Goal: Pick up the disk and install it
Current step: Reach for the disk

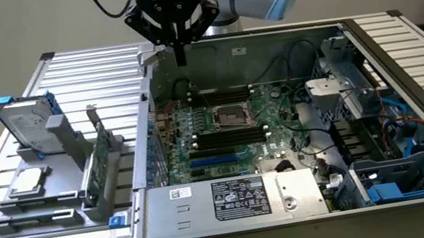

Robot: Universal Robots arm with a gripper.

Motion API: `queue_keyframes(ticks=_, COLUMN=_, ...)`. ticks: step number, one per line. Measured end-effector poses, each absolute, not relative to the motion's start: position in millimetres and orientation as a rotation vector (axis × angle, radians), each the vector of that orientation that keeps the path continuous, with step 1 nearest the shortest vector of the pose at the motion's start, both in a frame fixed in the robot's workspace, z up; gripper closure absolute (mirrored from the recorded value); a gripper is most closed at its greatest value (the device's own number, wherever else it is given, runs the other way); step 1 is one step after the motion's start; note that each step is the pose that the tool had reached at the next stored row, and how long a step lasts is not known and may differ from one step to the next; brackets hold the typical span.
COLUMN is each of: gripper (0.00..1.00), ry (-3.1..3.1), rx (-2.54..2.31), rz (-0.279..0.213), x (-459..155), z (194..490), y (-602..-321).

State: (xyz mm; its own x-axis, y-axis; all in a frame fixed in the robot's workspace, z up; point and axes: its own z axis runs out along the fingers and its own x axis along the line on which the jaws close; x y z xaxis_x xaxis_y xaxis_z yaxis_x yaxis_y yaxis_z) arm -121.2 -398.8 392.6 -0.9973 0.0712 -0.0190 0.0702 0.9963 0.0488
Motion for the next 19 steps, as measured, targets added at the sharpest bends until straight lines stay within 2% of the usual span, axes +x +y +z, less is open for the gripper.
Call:
queue_keyframes(ticks=11, gripper=0.89, ry=3.119, rx=0.111, rz=0.075, x=-126.0, z=392.6, y=-398.9)
queue_keyframes(ticks=19, gripper=0.89, ry=3.131, rx=0.111, rz=0.075, x=-151.4, z=392.3, y=-398.9)
